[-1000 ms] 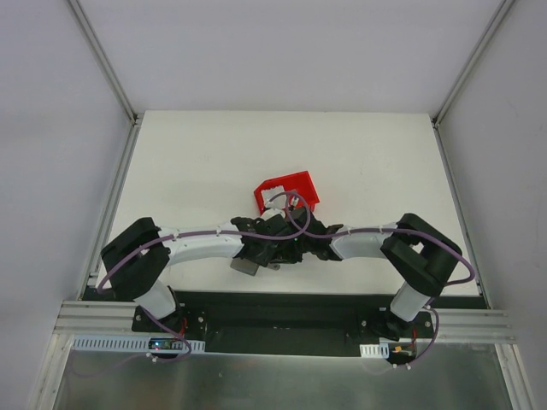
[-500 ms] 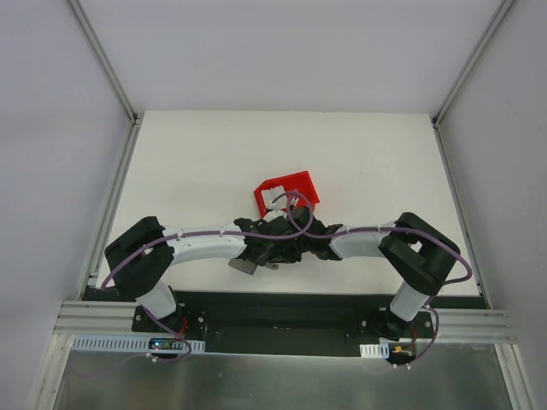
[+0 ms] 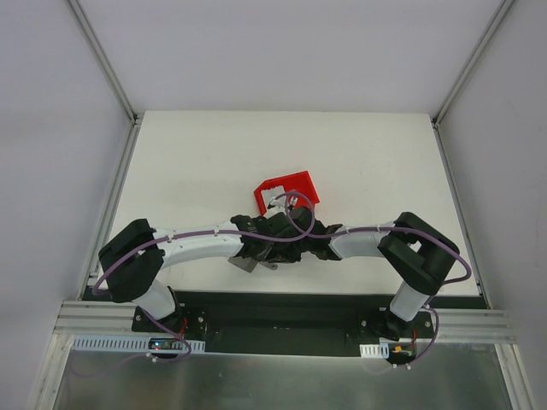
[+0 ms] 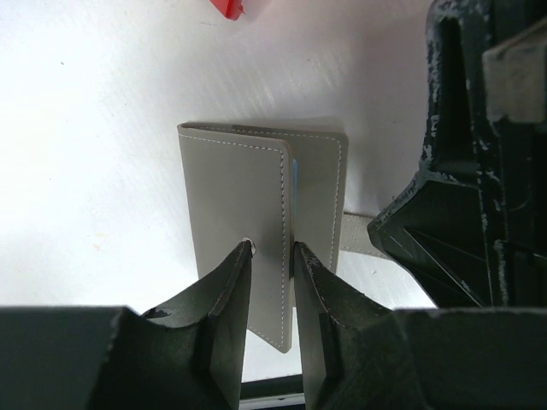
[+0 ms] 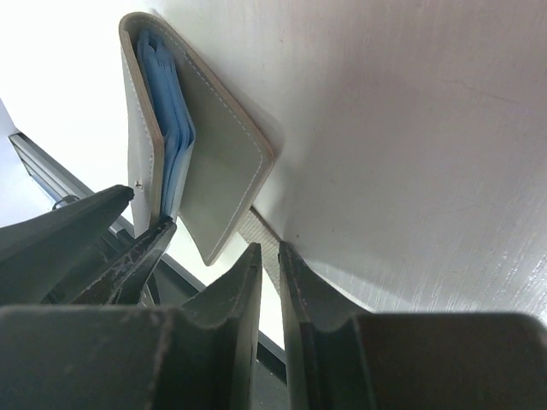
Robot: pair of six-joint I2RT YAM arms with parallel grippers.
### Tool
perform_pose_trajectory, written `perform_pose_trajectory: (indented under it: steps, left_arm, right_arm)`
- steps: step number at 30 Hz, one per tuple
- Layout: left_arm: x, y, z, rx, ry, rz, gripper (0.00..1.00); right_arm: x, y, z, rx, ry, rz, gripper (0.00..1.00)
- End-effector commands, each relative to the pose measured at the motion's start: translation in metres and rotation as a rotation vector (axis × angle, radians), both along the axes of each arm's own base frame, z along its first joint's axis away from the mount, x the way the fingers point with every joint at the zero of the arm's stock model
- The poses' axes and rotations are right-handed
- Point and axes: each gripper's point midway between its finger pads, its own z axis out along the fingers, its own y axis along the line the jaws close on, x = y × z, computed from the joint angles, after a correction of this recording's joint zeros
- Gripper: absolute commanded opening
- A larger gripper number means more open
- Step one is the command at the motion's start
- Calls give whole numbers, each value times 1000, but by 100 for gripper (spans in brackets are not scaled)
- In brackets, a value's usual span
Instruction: Put the credit cards into the card holder
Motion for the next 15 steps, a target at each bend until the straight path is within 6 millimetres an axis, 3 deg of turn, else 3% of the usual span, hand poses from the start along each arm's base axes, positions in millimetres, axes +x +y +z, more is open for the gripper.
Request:
perform_pose_trajectory:
  steps: [1,15]
  left_arm:
    - [5,0,23,14,-47,-39,25]
    - [4,0,26,7,-30,-50,22]
  right_arm:
    - [-20,-44,-54,-241,54,6,18]
    - [-20,-43,-54,-239,57,14,18]
